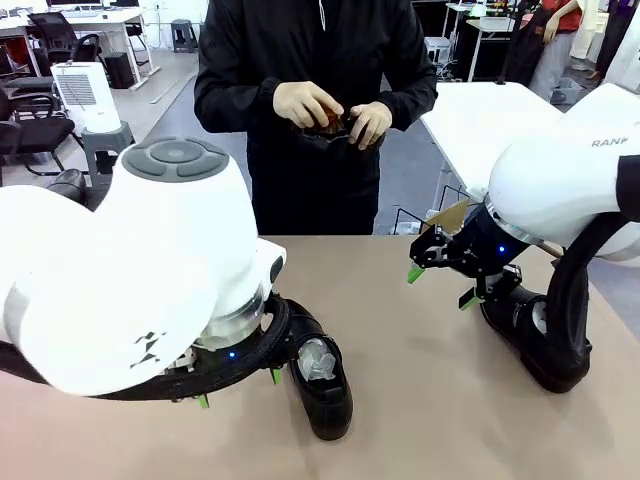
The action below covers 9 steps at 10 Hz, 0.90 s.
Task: Organize the shoes by placing them on the stand.
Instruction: Place the Shoe from the middle of the table onto the Shoes Stand.
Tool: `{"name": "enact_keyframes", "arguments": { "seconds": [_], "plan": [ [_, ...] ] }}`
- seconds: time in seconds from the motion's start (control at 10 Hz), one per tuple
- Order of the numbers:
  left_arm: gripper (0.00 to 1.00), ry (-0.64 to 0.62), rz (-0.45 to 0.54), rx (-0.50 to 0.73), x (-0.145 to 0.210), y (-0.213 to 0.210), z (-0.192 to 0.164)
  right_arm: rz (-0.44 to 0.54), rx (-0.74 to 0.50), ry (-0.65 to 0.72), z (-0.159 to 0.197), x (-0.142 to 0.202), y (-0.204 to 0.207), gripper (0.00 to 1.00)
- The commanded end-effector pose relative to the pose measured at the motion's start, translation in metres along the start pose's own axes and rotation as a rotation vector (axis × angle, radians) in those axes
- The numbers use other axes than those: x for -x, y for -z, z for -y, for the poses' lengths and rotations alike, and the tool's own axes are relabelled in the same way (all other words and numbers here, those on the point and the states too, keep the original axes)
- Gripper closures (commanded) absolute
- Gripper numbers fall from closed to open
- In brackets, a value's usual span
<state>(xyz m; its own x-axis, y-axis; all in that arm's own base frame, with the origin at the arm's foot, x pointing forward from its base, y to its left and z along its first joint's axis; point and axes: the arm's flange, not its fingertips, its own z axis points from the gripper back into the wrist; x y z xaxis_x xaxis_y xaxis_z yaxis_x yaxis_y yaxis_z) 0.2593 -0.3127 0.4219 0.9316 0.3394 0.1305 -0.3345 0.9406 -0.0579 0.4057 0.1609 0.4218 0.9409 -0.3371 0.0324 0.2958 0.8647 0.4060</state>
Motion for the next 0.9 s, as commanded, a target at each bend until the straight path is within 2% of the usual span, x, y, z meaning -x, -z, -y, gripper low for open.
{"name": "enact_keyframes", "arguments": {
  "seconds": [0.0,0.5,0.8],
  "plan": [
    [0.00,-0.023,-0.002,0.041,-0.008,0.010,0.018,0.003,-0.002,-0.018,0.000,-0.001,-0.002,0.00],
    [0.00,-0.051,-0.042,0.060,-0.023,0.046,0.051,0.003,-0.002,-0.018,0.000,-0.001,-0.002,0.00],
    [0.00,-0.039,-0.040,0.027,-0.024,0.064,0.069,0.003,-0.002,-0.018,0.000,-0.001,-0.002,0.00]
  ]
}}
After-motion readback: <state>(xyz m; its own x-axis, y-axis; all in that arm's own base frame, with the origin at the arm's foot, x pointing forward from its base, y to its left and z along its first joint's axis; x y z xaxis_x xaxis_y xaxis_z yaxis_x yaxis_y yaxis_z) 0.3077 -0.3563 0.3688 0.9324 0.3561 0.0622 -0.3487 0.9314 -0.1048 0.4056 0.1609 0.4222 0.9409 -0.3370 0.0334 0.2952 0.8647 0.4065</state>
